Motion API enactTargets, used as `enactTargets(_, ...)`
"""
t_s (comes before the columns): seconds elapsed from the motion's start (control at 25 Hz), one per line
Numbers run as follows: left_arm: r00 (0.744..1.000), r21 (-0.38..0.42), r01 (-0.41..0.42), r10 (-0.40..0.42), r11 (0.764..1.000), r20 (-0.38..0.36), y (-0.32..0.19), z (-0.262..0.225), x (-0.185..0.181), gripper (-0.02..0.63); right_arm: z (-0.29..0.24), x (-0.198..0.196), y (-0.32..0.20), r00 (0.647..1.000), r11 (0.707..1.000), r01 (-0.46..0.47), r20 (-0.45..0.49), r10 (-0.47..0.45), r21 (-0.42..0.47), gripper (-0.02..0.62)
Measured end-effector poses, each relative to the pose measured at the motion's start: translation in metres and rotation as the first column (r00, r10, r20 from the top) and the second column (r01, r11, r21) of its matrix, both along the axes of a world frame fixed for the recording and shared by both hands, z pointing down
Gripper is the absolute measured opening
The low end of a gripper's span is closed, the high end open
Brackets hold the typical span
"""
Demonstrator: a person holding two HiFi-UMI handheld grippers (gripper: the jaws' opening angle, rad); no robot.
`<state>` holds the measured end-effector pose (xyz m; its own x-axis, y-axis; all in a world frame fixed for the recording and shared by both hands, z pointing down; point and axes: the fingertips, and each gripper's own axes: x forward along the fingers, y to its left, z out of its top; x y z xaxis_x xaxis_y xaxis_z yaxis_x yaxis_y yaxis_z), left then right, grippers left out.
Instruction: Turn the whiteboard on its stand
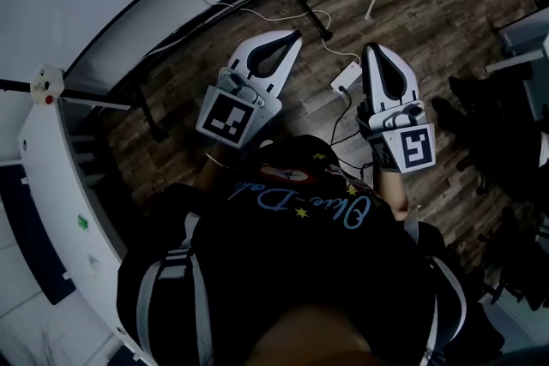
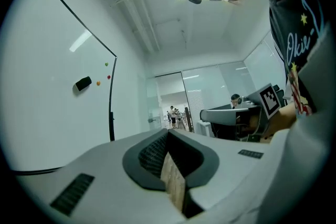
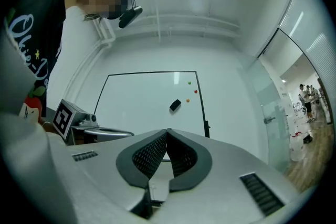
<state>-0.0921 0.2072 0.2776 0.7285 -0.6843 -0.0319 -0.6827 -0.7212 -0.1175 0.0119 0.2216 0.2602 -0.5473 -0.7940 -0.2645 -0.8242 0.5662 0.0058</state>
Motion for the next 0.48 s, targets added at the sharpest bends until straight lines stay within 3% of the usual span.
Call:
enactTargets(0.12,1.000,0.026,0.006,-0.006,1.000,0.020,-0.001,-0.001,0.006,0.014,0.001,0.011,-0.001,1.000,1.000,0.006,0.002,-0.006,0.004,0.021)
enactTargets(0.48,0.999,-0.020,-0.026,0.027,0.999,0.035,-0.007,0.016,0.032,0.014,0.007,0.061,-0.008,0.998,0.998,-0.062,0.023,0.062,-0.016,0.021)
